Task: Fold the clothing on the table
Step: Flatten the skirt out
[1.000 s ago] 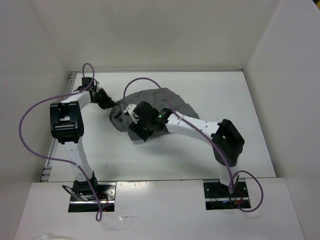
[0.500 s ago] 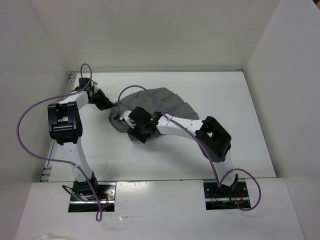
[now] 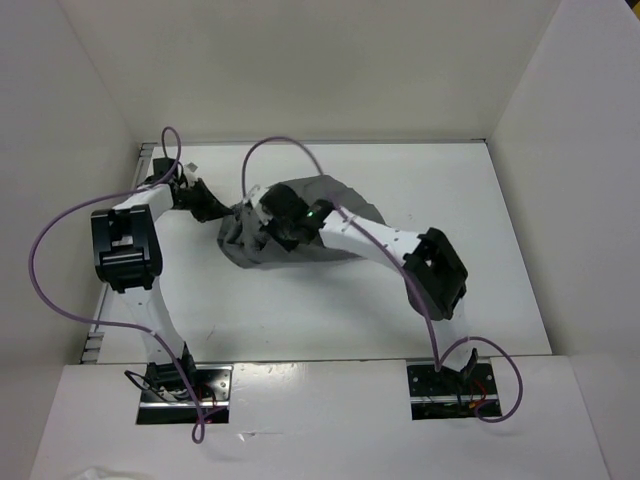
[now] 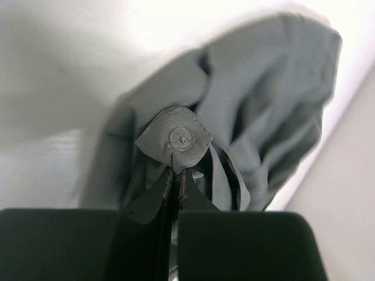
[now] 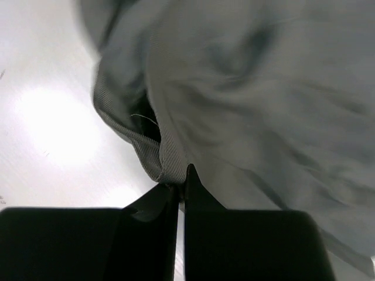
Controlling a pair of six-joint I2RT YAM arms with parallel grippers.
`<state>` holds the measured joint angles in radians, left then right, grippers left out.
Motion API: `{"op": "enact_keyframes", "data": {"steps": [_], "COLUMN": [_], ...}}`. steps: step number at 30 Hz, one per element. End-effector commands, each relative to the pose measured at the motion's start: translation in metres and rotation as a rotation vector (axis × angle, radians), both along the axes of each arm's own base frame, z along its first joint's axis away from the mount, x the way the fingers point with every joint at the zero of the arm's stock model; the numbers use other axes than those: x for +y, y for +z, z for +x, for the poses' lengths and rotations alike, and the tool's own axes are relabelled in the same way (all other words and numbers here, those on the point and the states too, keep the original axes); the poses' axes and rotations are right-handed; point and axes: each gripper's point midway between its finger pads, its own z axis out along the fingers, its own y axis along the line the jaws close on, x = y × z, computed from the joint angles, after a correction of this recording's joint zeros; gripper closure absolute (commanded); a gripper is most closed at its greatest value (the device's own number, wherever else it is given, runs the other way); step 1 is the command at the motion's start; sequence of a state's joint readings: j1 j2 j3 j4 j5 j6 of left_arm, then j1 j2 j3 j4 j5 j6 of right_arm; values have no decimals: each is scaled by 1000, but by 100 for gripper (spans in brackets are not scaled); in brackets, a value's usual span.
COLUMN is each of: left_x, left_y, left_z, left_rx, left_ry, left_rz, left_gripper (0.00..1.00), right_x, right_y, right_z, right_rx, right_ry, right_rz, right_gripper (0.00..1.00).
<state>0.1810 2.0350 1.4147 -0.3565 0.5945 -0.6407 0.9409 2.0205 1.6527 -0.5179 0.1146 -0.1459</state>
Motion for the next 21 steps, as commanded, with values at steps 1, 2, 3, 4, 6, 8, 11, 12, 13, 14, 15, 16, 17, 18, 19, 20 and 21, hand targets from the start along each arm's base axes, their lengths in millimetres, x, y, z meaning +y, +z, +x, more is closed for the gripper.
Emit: {"op": "enact_keyframes", "data": {"steps": [1, 2, 3, 4, 6, 8, 11, 12, 13, 14, 15, 16, 17, 18, 19, 20, 21], "left_x": [-25, -24, -24, -23, -20, -19, -23, -25, -26, -28, -30, -31, -32, -40, -41, -48, -49], "left_y": [69, 78, 96, 97, 111, 111, 106, 104, 105, 108, 114, 128, 136, 152, 163, 180, 204], "left_z": [-16, -17, -20, -23, -23, -26, -33, -36, -37, -36, -36, -32, -30, -31, -29, -33, -31], "left_rx": [-233, -269, -315, -317, -352, -350, -338, -331, -333, -340, -355, -399, -419, -457, -485, -523, -590], "left_ry": [-210, -225, -237, -235, -222, -216, -225, -231, -236, -237, -251, -263, -272, -306, -320, -351, -378], "left_rz": [-101, -82, -63, -39, -4, 4, -26, -39, -47, -59, -76, -74, -79, -99, -104, -104, -88], "left_gripper": [100, 100, 100, 100, 100, 100, 100, 100, 100, 100, 100, 100, 100, 100, 100, 100, 100], "right_x": [-72, -86, -99, -111, -145, -162, -175, -177, -177, -177, -176, -177, -184, -189, -194, -200, -198], "right_y": [126, 140, 148, 149, 164, 161, 167, 169, 169, 169, 175, 183, 186, 192, 208, 214, 225], "right_z": [62, 69, 74, 76, 85, 87, 88, 91, 91, 91, 92, 95, 100, 104, 106, 110, 103], "right_rx": [-110, -125, -121, -109, -101, -70, -35, -39, -39, -35, -47, -57, -70, -85, -110, -114, -117], "right_ry": [-276, -315, -342, -368, -422, -452, -458, -459, -459, -465, -462, -490, -525, -552, -564, -581, -559], "right_rz": [200, 227, 250, 264, 318, 354, 416, 428, 428, 434, 443, 461, 468, 476, 507, 526, 548], "right_gripper": [100, 100, 100, 100, 100, 100, 100, 100, 100, 100, 100, 100, 100, 100, 100, 100, 100]}}
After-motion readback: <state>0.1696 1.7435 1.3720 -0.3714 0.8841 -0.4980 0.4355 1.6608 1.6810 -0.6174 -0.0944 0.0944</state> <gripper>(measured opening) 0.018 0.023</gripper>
